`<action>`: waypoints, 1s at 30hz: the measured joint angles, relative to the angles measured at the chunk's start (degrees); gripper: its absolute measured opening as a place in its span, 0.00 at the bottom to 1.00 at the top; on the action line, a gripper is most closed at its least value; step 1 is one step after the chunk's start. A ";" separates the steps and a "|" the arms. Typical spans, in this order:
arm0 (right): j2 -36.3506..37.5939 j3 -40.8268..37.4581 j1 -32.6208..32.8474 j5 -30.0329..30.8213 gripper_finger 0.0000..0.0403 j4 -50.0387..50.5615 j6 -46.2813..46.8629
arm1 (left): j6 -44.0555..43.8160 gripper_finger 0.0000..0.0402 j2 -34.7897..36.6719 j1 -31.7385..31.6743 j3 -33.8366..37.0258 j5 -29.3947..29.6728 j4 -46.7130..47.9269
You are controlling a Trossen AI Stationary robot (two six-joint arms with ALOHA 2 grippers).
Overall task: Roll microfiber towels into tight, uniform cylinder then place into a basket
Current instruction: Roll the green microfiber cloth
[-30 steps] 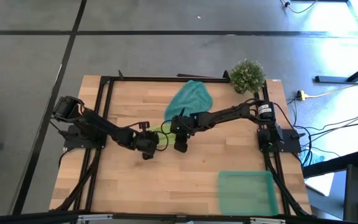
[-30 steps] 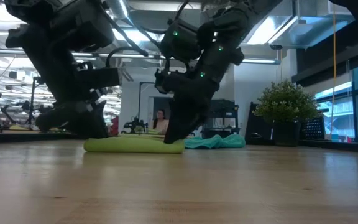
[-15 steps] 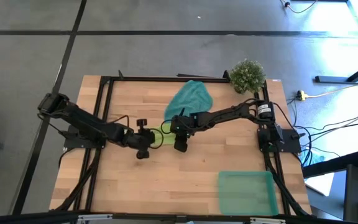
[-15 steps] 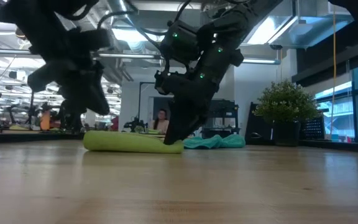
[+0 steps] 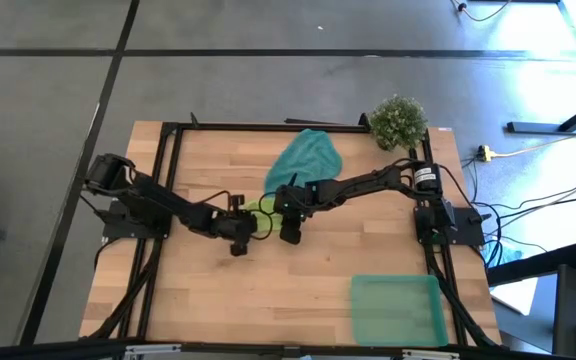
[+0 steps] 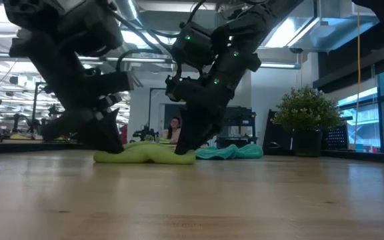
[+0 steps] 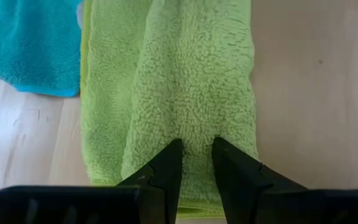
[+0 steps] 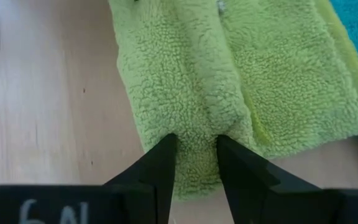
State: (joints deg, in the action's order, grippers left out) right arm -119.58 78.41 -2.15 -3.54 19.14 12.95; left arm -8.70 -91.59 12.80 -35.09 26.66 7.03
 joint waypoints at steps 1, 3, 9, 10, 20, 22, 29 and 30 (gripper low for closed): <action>0.01 0.19 0.00 0.01 0.30 0.26 -0.06 | -0.02 0.22 -0.10 0.00 0.00 0.03 0.05; 0.31 0.49 0.04 0.01 0.30 0.60 -1.43 | -0.08 0.22 -0.11 0.00 0.02 0.03 0.11; 3.16 1.23 1.94 2.87 0.30 0.71 -5.11 | -0.15 0.22 -0.16 0.07 0.04 -1.29 0.58; 3.31 1.23 2.49 3.47 0.30 0.78 -6.28 | -0.15 0.22 -0.16 0.08 0.04 -1.38 0.61; 2.55 0.74 7.90 13.10 0.30 1.96 -18.03 | 0.05 0.22 -0.22 0.20 0.11 -1.82 0.67; 2.55 0.81 7.93 15.83 0.30 1.77 -18.04 | 0.07 0.22 -0.22 0.22 0.11 -1.86 0.67; 0.12 0.81 7.58 16.53 0.30 1.27 -20.46 | 0.12 0.22 -0.25 0.22 0.13 -2.09 0.76; -0.16 0.81 7.58 16.57 0.30 1.06 -20.92 | 0.16 0.22 -0.25 0.22 0.13 -2.08 0.76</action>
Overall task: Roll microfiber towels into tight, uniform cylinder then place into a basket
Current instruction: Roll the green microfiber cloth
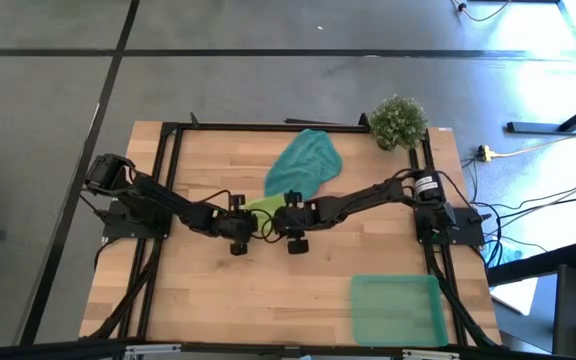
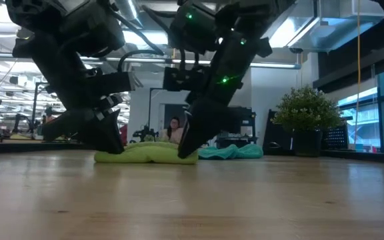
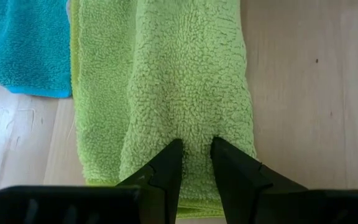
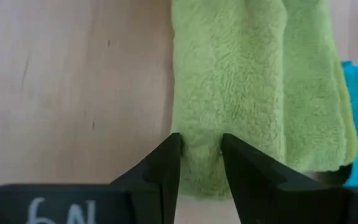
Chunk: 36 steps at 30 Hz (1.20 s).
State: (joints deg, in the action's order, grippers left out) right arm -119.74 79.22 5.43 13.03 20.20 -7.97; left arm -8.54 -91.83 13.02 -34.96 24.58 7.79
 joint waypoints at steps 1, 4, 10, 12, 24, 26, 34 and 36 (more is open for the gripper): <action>-0.16 0.00 0.00 -0.04 0.30 -0.52 -0.39 | 0.00 0.22 -0.02 0.00 0.00 0.02 0.04; -0.18 0.00 -0.02 -0.35 0.30 -0.17 -1.17 | 0.06 0.22 -0.04 0.02 0.00 0.04 0.04; -0.88 0.10 -0.43 -0.59 0.30 -0.40 -1.00 | 0.07 0.22 -0.04 0.07 0.02 0.03 0.07; -1.61 0.17 -0.67 -0.47 0.30 -0.46 0.22 | 0.07 0.22 -0.04 0.07 0.02 0.02 0.07; -3.72 2.81 -1.10 -3.38 0.03 2.70 1.89 | 0.05 0.22 0.00 0.17 0.02 -0.88 0.36; -3.78 4.43 -1.50 -7.67 0.02 4.76 2.03 | 0.03 0.22 0.01 0.20 -0.01 -1.07 0.65; -4.35 11.43 -4.19 -27.87 0.01 12.67 10.42 | 0.20 0.22 4.02 0.91 0.13 -9.14 4.45; -4.35 11.90 -5.19 -32.85 0.01 12.41 12.22 | 1.21 0.22 5.80 1.44 0.17 -11.29 5.75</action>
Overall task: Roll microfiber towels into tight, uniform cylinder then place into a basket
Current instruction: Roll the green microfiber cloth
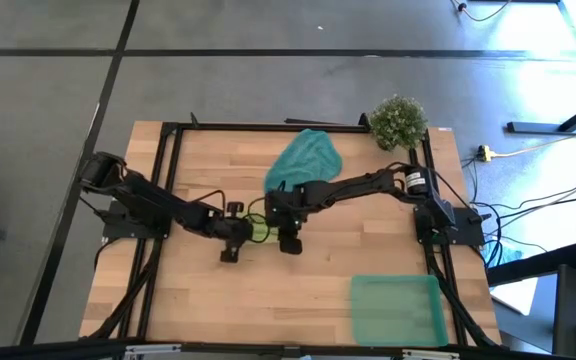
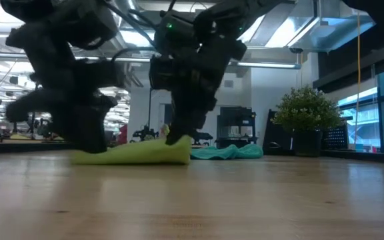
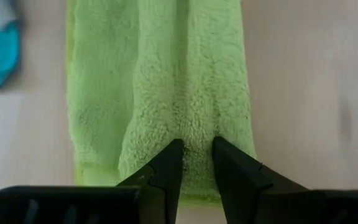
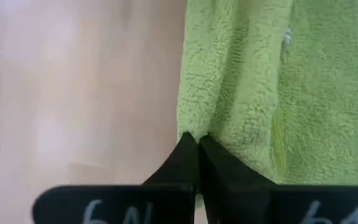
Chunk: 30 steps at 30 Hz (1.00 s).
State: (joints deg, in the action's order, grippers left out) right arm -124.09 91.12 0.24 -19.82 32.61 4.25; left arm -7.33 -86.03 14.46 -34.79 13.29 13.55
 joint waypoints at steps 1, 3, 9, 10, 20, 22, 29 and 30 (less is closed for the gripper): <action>0.02 0.03 -0.37 -1.92 0.01 -0.27 0.85 | 0.27 0.22 1.32 0.41 0.05 -0.44 1.22; 0.02 0.02 -1.24 -4.00 0.01 0.00 2.90 | 0.46 0.22 3.37 1.22 0.18 -1.12 3.64; 0.08 -0.05 -4.12 -11.15 0.01 -0.34 7.77 | 0.00 0.22 8.40 3.19 0.13 -0.16 9.63; -0.01 -0.03 -4.67 -11.61 0.01 -0.60 8.95 | -0.28 0.22 8.99 3.54 0.25 -0.02 10.38; -0.11 -0.10 -10.66 -18.95 0.01 -1.44 15.30 | -1.16 0.22 9.81 6.26 0.11 1.67 9.77; -0.11 -0.44 -11.49 -19.25 0.01 -1.38 16.50 | -1.50 0.22 9.83 6.80 0.11 3.46 9.36; -0.11 -0.49 -12.15 -20.90 0.01 -1.52 16.55 | -1.25 0.22 9.68 6.77 0.01 13.41 4.14; -0.11 -0.49 -12.15 -21.00 0.01 -1.54 16.57 | -1.23 0.22 9.27 6.34 -0.06 13.59 2.71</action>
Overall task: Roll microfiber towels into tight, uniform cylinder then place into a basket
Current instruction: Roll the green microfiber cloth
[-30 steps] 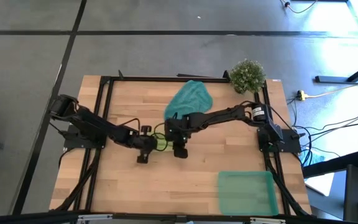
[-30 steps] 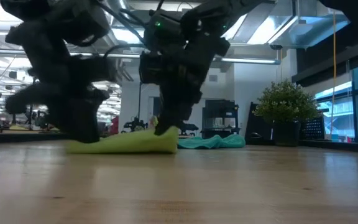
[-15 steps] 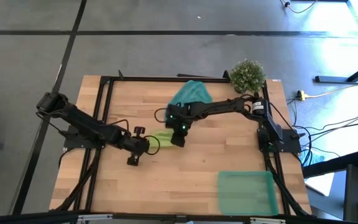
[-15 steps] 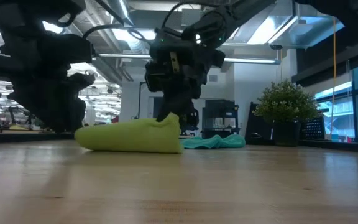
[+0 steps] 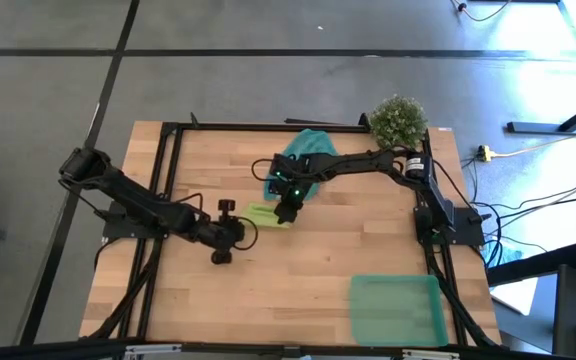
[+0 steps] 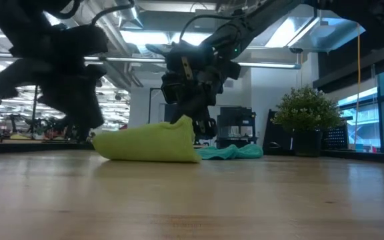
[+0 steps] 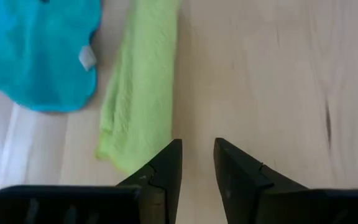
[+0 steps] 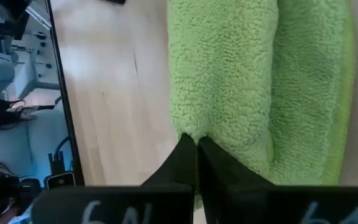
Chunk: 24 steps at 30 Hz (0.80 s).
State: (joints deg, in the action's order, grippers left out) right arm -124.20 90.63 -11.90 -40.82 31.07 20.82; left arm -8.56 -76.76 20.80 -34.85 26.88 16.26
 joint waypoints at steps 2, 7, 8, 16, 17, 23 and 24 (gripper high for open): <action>0.00 0.00 0.00 -0.12 0.01 0.06 0.04 | 0.08 0.22 -0.58 -0.88 -0.04 0.14 -1.43; 0.00 0.00 0.07 -2.87 0.01 0.17 -0.02 | 0.14 0.22 -1.38 -2.49 -0.04 1.54 -1.84; 0.00 0.00 0.15 -2.90 0.01 0.17 0.09 | 0.14 0.22 -1.38 -2.48 -0.04 1.55 -1.99; -2.98 -0.08 1.92 -5.80 0.01 -2.80 3.71 | 0.16 0.22 -1.37 -0.34 -0.04 0.88 -1.77; -3.41 -0.13 2.04 -7.50 0.01 -4.66 4.02 | 0.16 0.22 -1.36 -0.06 -0.04 0.50 -1.74; -3.32 0.02 1.99 -10.60 0.01 -7.99 5.05 | 0.14 0.22 -1.34 0.76 -0.04 -3.61 -2.19; -3.34 0.00 1.99 -11.04 0.01 -8.23 5.82 | 0.16 0.22 -1.34 0.90 -0.04 -3.59 -2.19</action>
State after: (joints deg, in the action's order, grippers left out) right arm -127.55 90.63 -9.91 -51.86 22.84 26.64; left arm -8.41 -78.11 21.71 -34.89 23.29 14.06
